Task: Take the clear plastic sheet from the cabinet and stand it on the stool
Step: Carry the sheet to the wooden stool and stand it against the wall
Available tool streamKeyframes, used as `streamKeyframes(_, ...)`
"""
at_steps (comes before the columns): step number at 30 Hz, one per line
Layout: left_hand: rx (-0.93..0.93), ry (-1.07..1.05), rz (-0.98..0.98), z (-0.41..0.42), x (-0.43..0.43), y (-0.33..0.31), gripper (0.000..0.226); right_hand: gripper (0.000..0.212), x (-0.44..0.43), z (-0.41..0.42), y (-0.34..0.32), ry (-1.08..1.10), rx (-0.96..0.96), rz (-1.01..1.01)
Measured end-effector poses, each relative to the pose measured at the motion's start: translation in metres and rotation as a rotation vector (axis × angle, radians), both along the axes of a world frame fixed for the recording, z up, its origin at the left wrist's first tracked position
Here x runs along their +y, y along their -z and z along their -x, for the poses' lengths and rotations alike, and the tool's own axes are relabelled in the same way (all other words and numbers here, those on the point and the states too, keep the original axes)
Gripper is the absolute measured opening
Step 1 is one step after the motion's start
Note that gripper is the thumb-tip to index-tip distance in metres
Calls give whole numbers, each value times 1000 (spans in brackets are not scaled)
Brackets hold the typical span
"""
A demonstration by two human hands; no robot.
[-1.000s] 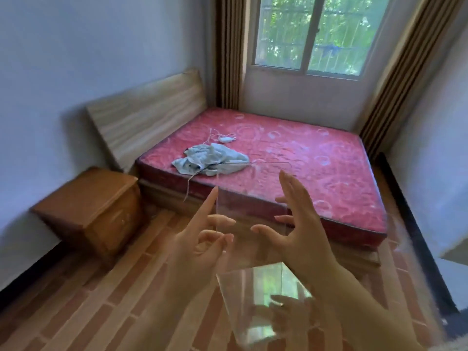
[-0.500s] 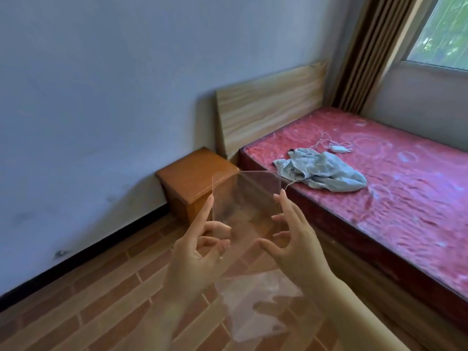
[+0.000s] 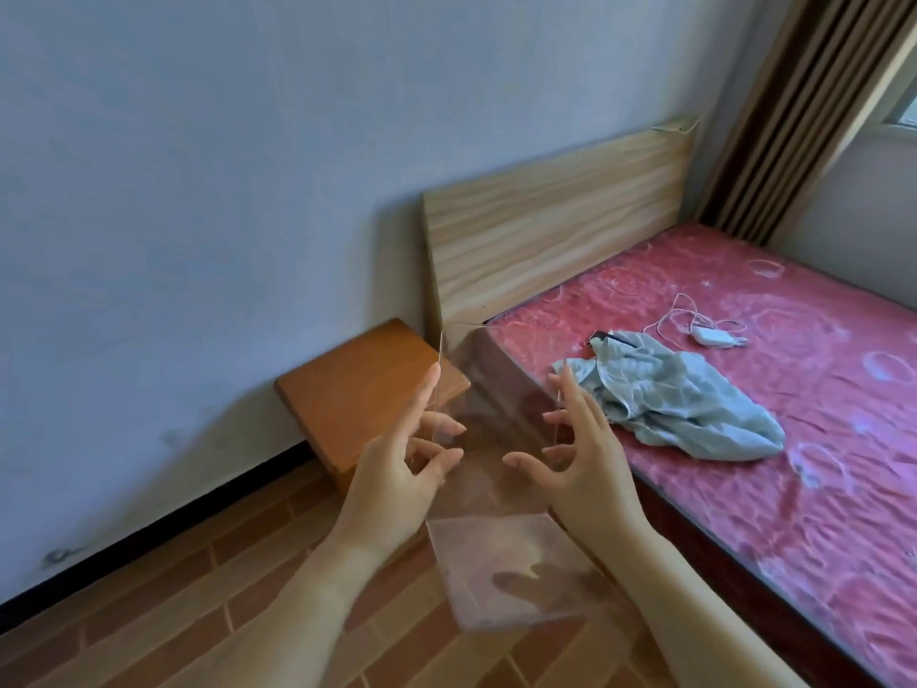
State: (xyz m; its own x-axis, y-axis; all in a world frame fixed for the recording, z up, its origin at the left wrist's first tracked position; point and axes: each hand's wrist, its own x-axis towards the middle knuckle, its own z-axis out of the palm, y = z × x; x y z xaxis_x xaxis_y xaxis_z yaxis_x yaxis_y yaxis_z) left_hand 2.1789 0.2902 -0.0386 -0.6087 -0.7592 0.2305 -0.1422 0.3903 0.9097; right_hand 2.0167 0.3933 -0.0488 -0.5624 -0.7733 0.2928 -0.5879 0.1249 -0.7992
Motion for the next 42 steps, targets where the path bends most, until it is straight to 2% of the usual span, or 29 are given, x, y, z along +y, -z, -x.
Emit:
streamKeyframes(5, -11, -99, -9, 53, -81, 3, 82, 100, -102, 62, -1, -100, 33, -11)
streamKeyframes(11, -36, -225, -68, 67, -193, 23, 81, 99, -236, 85, 19, -246, 43, -51)
streamKeyframes(15, -53, -235, -124, 83, -268, 38, 77, 98, -320, 99, 37, -239, 102, -64)
streamKeyframes(20, -106, -217, -177, 106, -362, 54, 75, 97, -415, 125, 58, -206, 84, -114)
streamKeyframes(27, -125, -281, -264, 132, -449, 93, 74, 94, -509, 149, 97, -219, 101, -168)
streamKeyframes(33, -131, -382, -268, 164, -508, 162, 74, 96, -587, 179, 176, -282, 105, -199)
streamKeyframes(42, -59, -481, -240, 210, -588, 341, 83, 94, -686, 223, 354, -355, 159, -88)
